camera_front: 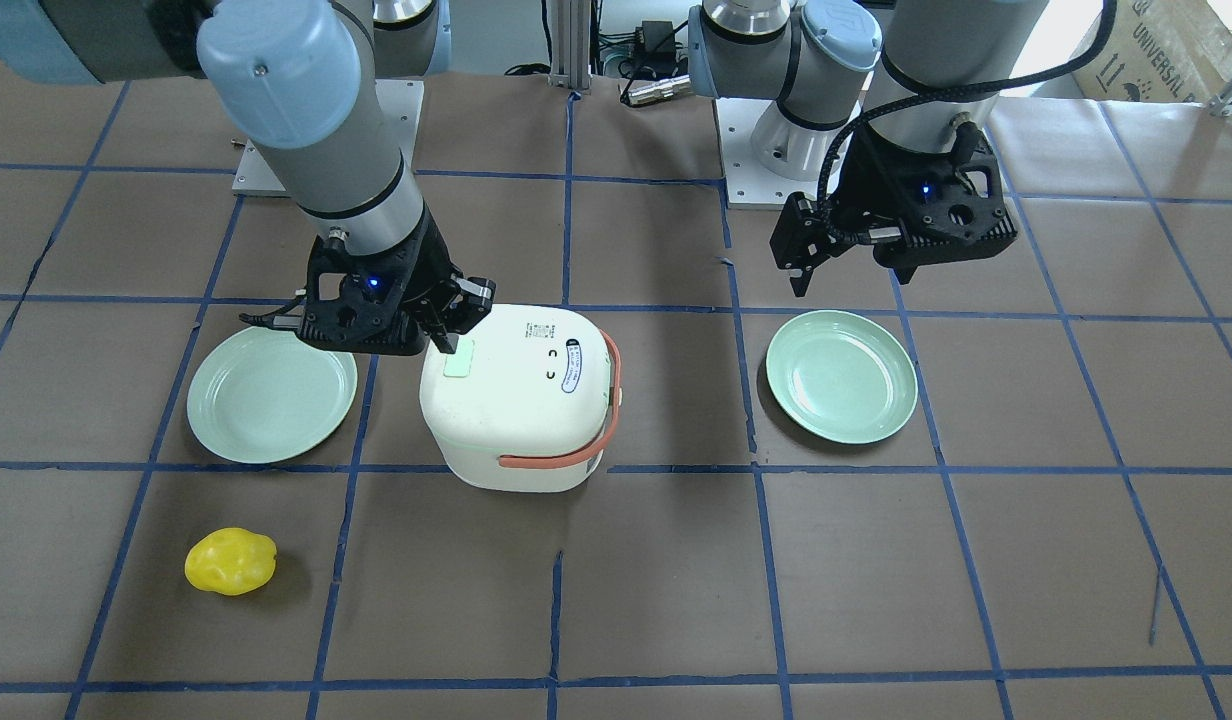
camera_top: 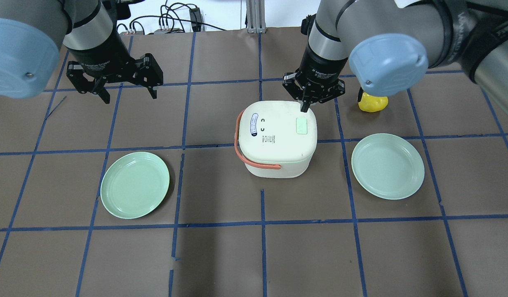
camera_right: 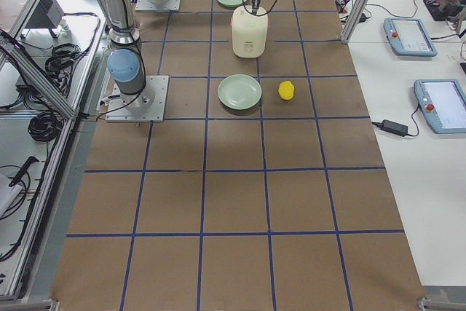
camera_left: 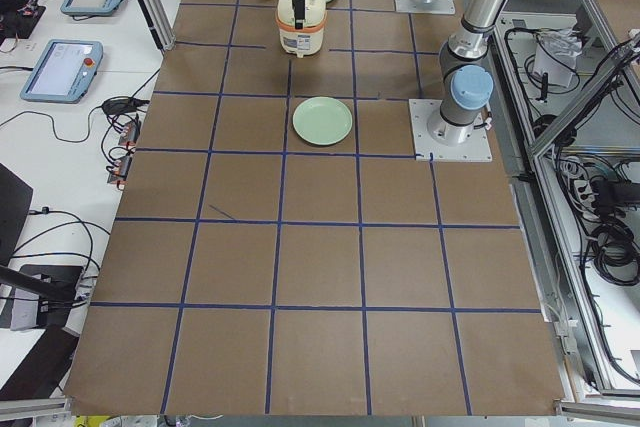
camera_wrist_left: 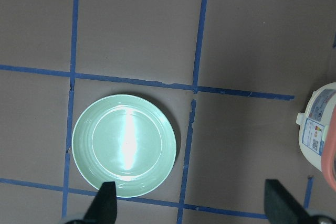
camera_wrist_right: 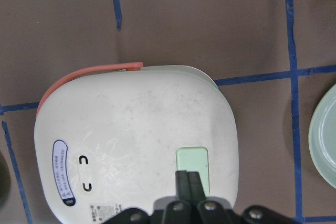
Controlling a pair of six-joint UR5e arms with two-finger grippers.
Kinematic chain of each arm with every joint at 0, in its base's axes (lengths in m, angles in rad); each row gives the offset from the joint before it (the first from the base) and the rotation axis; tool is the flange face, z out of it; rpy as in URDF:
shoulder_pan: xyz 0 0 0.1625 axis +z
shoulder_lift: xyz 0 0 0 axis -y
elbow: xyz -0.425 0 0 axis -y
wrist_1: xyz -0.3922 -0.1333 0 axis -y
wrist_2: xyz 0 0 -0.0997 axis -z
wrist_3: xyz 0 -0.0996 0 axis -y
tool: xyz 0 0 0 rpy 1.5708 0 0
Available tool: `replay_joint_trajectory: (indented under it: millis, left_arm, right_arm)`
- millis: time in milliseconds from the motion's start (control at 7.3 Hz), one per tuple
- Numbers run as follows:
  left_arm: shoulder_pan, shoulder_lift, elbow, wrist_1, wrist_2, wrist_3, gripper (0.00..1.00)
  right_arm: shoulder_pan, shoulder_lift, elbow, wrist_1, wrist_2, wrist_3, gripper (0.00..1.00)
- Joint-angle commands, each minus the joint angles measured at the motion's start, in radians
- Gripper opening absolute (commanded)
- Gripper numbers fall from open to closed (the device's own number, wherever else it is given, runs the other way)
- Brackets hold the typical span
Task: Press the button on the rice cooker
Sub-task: 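Move the right gripper over the green button on the rice cooker lid, then press down on the green lid button with the closed right gripper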
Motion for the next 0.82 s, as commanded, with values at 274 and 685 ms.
replay_joint_trajectory:
  millis: [274,685]
  left_arm:
    - [0.000,0.000,0.000,0.000,0.000,0.000,1.00]
    - [0.000,0.000,0.000,-0.002,0.000,0.000,1.00]
  right_arm:
    - [0.003,-0.001,0.067,-0.086,-0.003,0.022,0.06]
    - [0.003,0.002,0.075,-0.086,0.002,0.022,0.06]
